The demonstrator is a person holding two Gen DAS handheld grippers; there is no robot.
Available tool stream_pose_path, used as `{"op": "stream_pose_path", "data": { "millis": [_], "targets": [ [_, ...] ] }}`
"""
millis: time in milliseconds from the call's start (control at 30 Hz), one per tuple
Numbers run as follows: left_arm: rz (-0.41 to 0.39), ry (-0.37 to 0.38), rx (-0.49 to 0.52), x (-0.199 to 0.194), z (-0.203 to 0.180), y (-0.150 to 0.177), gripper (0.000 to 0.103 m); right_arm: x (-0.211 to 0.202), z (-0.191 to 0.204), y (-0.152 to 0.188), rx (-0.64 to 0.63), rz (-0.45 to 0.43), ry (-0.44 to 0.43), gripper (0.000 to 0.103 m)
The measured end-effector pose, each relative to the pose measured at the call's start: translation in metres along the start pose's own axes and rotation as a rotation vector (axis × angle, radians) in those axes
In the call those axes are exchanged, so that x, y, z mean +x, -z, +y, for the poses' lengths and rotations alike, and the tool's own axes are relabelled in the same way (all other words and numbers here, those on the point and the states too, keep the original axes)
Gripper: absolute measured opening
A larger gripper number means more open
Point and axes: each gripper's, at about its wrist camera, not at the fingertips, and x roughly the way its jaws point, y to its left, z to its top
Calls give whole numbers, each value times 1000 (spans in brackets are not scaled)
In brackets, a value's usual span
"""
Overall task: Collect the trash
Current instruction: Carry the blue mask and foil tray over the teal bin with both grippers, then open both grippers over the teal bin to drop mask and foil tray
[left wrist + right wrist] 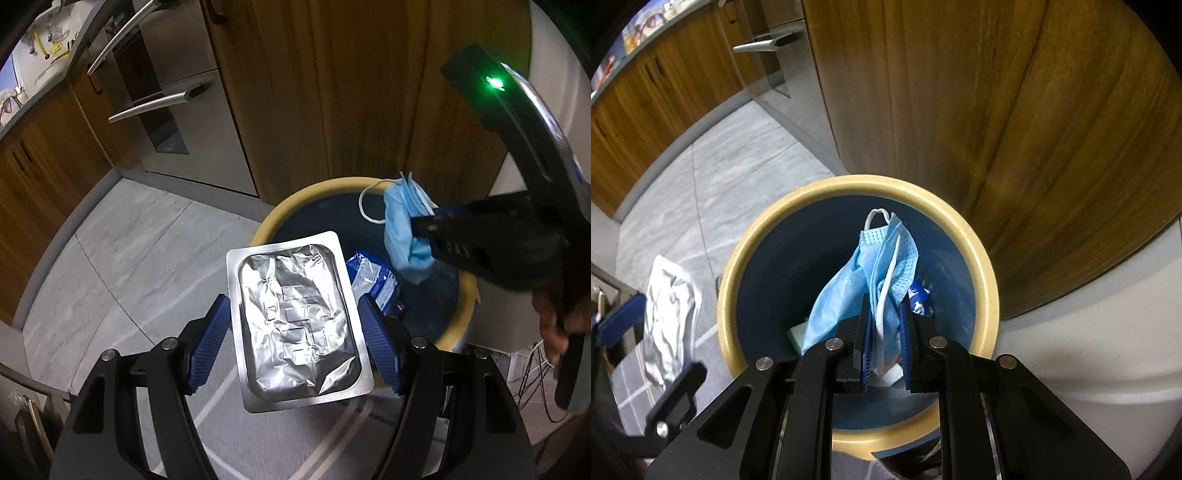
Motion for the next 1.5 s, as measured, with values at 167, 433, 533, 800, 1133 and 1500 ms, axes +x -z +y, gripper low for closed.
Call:
{"op": "stream_pose_path", "data": {
  "millis": [167,433,533,800,1133,1500],
  "targets": [
    [23,-15,24,13,-5,-9,70,3,-6,-2,22,17,2,15],
    [33,-18,6,22,-10,-10,71,4,-16,-4,61,29,6,15],
    [37,-14,9,24,-9,-10,71,6,-17,-5,76,31,5,15],
    [42,-50,-4,26,-6,-1,86,4,-21,-4,100,25,-9,28],
    [35,-60,-48,8,4,13,89,-4,-19,-5,117,-8,-78,68],
    [15,-64,-107,-50,10,48,90,-37,10,6,-18,-53,-75,77]
  ]
}}
